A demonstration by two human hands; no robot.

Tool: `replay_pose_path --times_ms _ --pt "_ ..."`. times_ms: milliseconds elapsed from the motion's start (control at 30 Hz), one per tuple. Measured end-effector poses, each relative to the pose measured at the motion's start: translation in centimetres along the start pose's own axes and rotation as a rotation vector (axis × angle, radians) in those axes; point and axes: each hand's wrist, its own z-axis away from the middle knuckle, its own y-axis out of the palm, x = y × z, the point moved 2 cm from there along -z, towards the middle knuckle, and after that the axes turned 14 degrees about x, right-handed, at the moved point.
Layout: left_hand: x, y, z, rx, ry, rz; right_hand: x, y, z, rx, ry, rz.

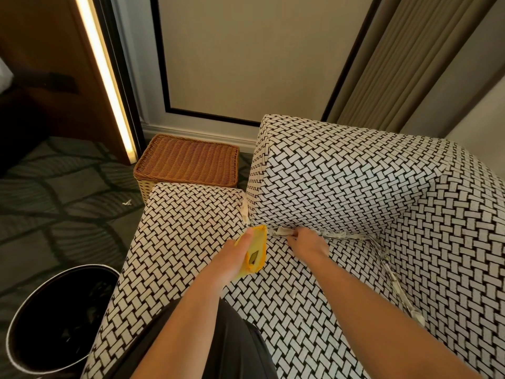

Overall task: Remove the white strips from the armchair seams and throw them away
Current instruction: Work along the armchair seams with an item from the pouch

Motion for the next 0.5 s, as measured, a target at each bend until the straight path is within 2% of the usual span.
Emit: replay_pose_path --times_ms 167,267,400,500 --pt "0.0 0.1 0.2 0.001 -0.009 0.007 0.8 0.0 -0.7 0.074 0.078 -0.307" --pt "-0.1 0.1 0.6 0.009 -0.018 0.011 1.2 0.2 -1.0 0.054 0.111 -0.434" --pt "-0.3 0.2 0.8 0.007 0.013 0.028 2.2 0.3 -0.6 -0.039 0.198 -0.291" --pt "0.1 0.2 0.0 0.016 0.025 0.020 2.5 0.3 -0.8 -0.035 0.242 -0.289"
